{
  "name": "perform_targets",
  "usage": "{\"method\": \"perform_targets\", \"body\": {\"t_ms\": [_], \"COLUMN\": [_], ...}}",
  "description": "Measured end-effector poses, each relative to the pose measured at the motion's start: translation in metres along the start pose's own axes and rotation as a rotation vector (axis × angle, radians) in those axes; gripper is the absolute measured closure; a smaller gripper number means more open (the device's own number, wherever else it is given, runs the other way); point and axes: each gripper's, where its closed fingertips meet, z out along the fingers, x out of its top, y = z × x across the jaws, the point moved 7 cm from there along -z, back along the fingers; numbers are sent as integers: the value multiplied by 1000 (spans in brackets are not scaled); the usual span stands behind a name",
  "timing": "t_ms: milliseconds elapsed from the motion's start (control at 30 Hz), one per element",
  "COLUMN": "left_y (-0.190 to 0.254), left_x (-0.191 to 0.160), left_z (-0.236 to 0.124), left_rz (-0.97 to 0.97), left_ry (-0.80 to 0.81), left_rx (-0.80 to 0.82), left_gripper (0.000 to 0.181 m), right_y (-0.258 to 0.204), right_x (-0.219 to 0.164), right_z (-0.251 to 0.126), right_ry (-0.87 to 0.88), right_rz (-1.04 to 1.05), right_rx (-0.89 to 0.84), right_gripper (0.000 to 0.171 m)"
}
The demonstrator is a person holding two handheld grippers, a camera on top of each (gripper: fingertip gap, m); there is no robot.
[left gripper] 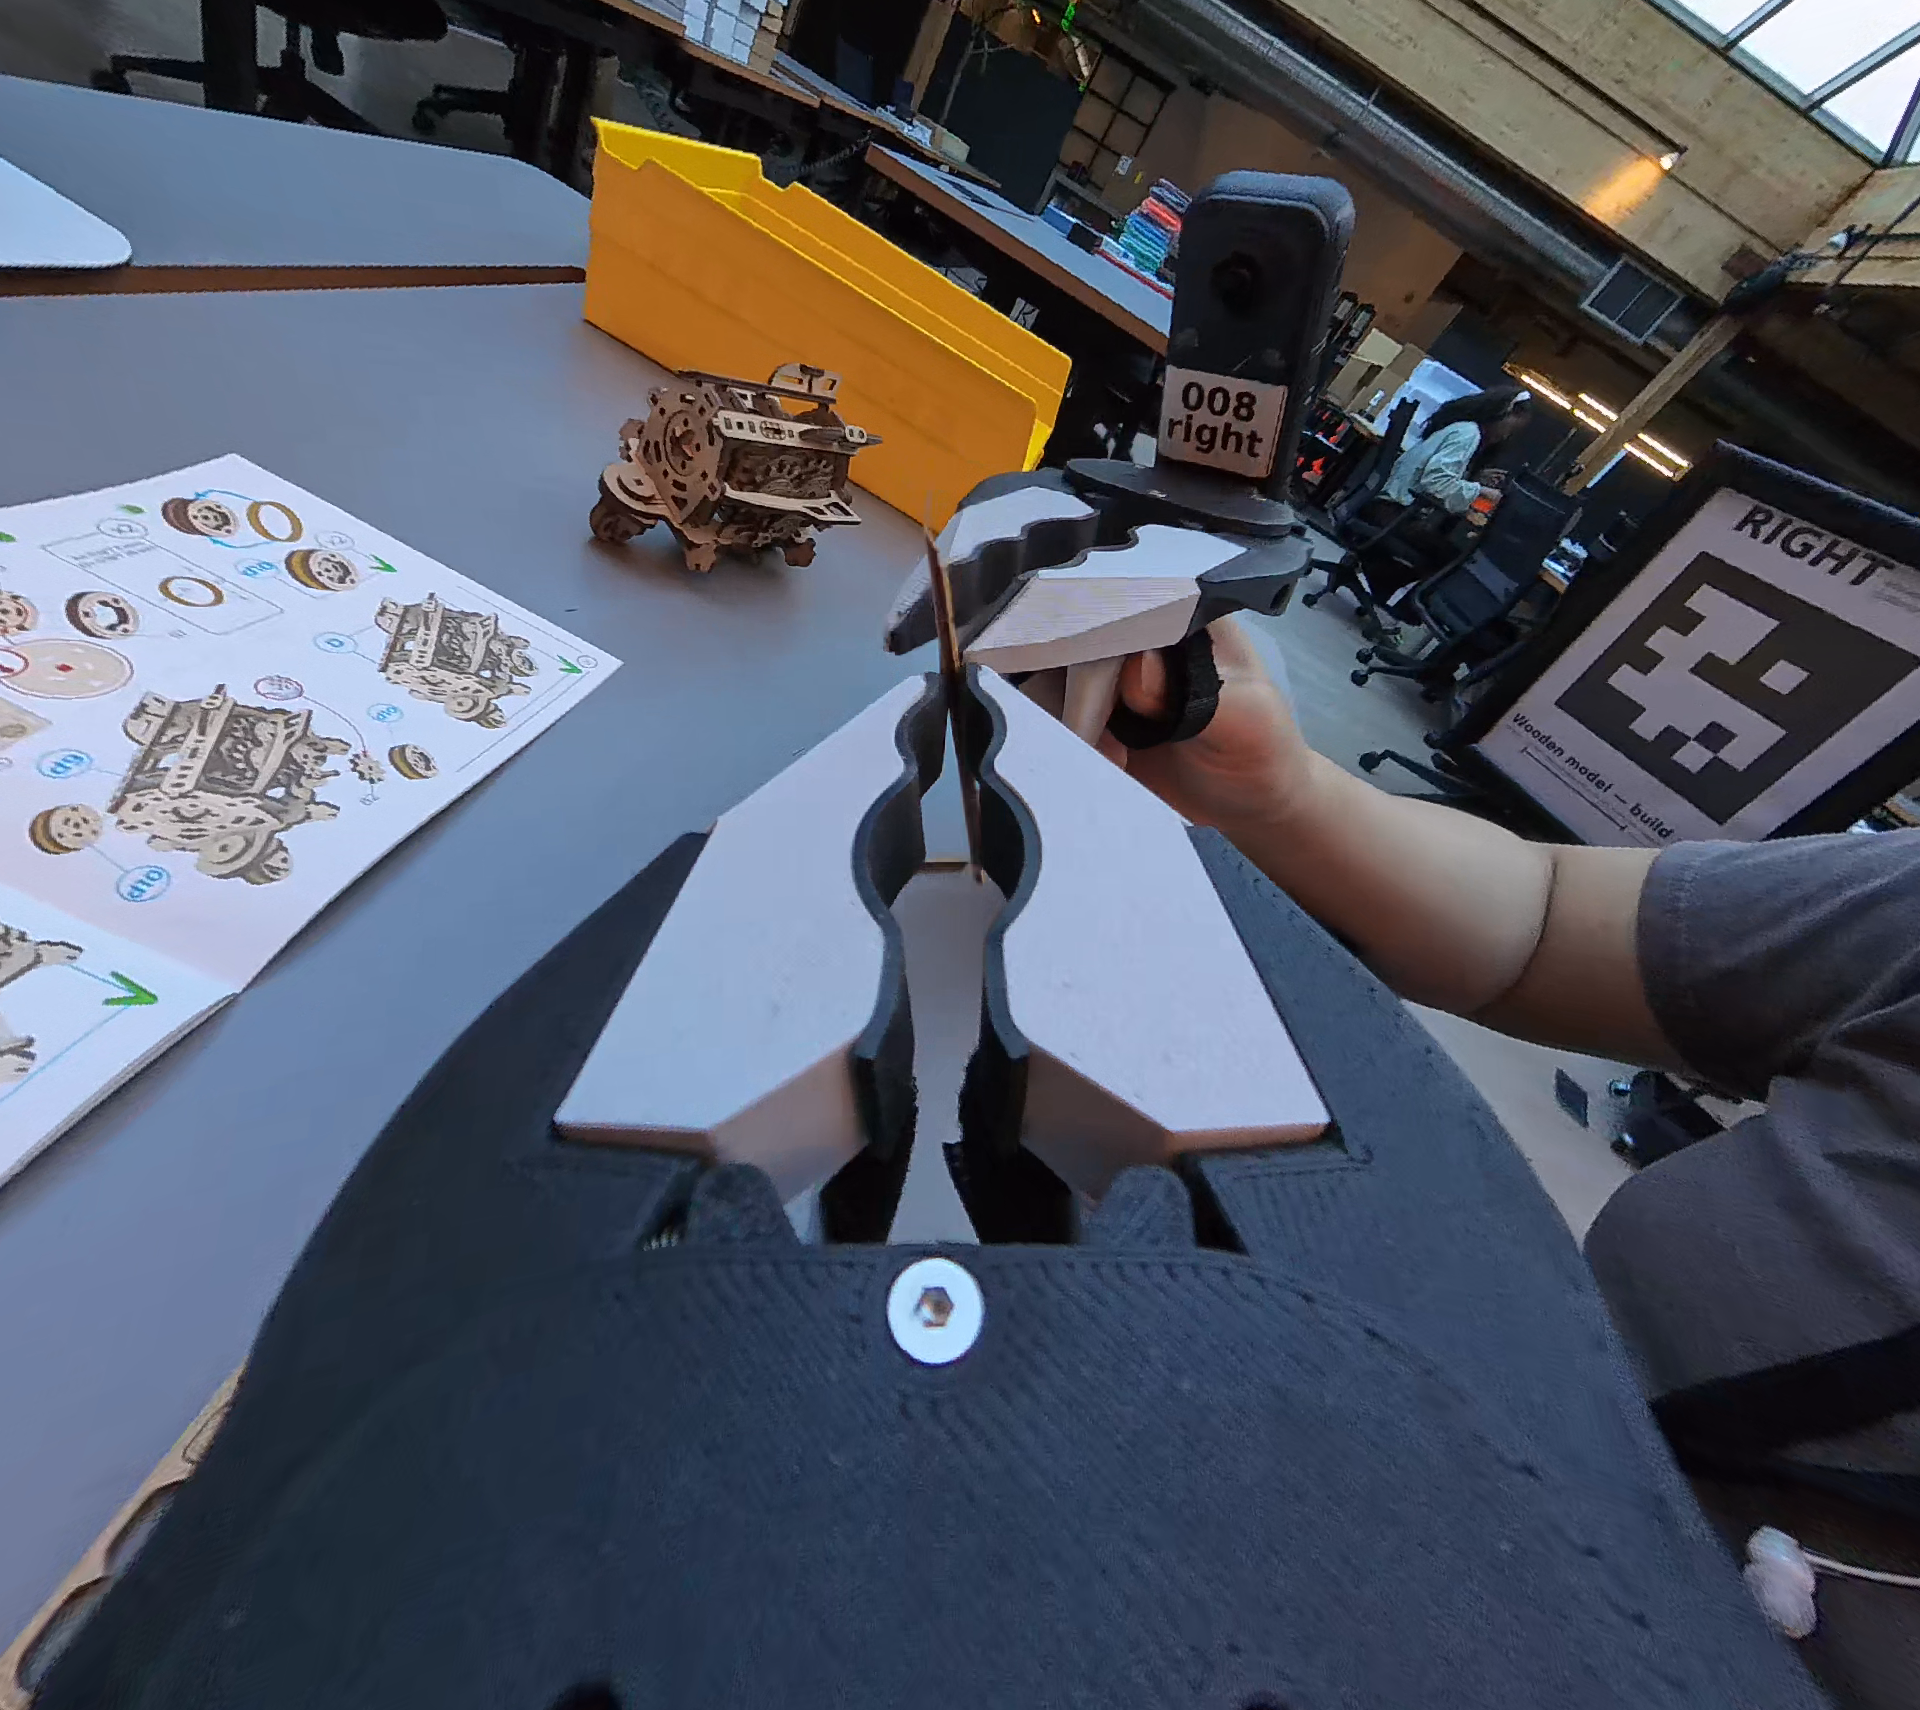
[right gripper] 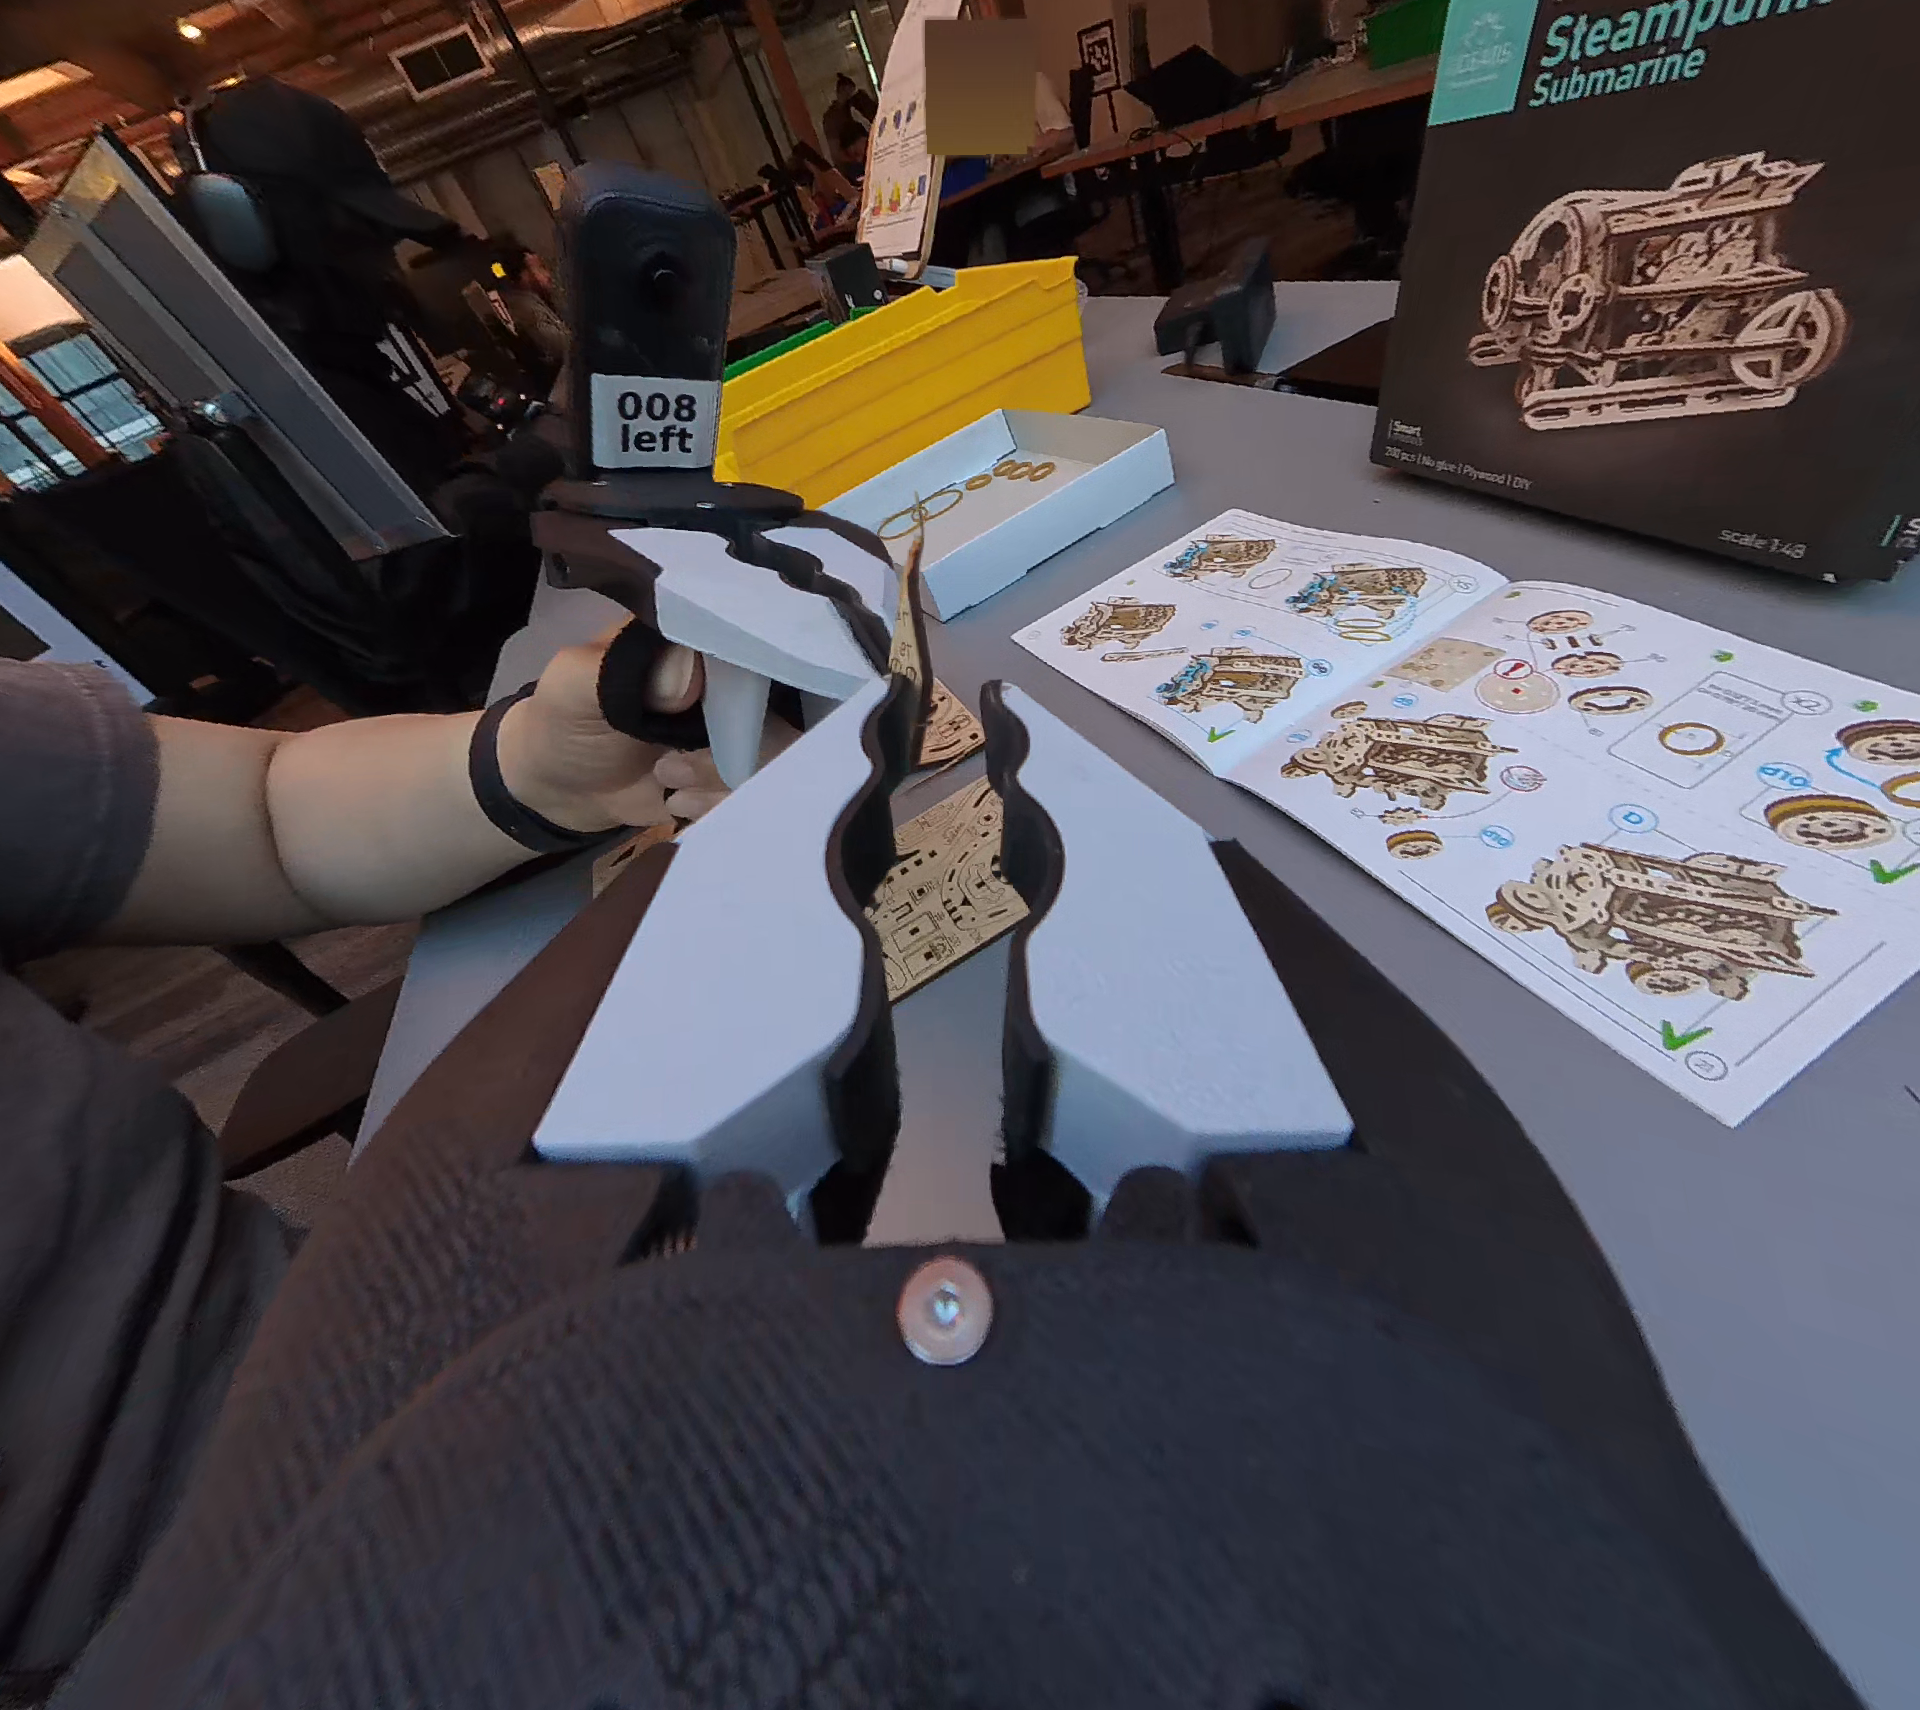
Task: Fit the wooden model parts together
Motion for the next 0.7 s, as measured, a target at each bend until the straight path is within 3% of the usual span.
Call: {"method": "perform_targets", "body": {"t_ms": [100,267,367,500,700], "left_y": [-1,0,2,-4,-1], "left_x": [-3,-4,2,8,5], "left_z": [2,3,2,-4,-2], "left_rz": [23,72,8,-76,-76], "left_ry": [-15,-13,31,88,50], "left_rx": [31,78,7,-23,-55], "left_gripper": [181,181,181,181,181], "right_y": [1,3,0,6,2], "right_x": [-3,-6,1,8,-4], "right_z": [1,1,-2,-13,0], "right_ry": [-18,7,54,88,-34], "right_rz": [88,141,127,209,229], "right_rx": [43,41,100,186,235], "right_gripper": [170,170,170,162,154]}}
